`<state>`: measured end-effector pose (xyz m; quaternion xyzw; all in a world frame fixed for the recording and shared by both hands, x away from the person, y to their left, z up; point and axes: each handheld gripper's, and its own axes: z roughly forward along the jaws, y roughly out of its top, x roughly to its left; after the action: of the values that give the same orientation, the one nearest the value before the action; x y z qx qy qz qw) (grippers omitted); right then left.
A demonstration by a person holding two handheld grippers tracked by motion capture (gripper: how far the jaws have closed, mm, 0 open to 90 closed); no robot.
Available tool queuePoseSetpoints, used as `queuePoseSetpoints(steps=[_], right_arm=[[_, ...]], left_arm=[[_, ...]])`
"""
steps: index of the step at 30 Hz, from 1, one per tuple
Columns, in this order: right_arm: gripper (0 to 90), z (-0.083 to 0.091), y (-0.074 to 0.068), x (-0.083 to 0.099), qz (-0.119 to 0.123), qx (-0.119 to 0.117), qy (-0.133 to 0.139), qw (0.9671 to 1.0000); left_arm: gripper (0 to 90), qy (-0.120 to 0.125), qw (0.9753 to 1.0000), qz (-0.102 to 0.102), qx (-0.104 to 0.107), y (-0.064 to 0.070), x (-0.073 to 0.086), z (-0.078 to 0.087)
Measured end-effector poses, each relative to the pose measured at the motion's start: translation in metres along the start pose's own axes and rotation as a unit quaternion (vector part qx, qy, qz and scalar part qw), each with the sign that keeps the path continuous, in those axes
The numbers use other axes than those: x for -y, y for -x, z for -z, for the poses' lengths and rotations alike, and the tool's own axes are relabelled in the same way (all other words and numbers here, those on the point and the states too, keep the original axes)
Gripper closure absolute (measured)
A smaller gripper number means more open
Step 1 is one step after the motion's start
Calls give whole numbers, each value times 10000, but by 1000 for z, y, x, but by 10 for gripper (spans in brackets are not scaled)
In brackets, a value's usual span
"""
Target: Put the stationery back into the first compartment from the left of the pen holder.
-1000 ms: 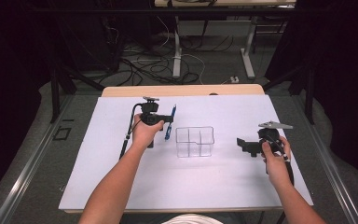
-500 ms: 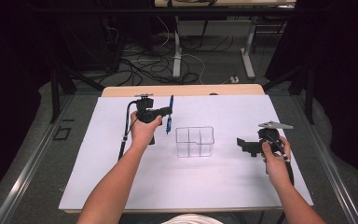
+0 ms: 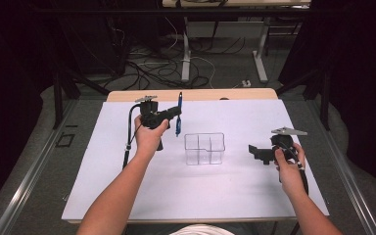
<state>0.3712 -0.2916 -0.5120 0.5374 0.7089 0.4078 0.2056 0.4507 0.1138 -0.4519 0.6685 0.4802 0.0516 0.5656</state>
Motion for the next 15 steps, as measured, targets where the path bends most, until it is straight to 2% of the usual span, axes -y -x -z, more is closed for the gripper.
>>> queuePoseSetpoints(steps=[3,15], right_arm=[[0,0,0,0,-3,5,-5,10000],[0,0,0,0,-5,7,-2,10000]], left_arm=[[791,121,9999,-20,60,4,0,2],[791,314,9986,-180,381,21,2,10]])
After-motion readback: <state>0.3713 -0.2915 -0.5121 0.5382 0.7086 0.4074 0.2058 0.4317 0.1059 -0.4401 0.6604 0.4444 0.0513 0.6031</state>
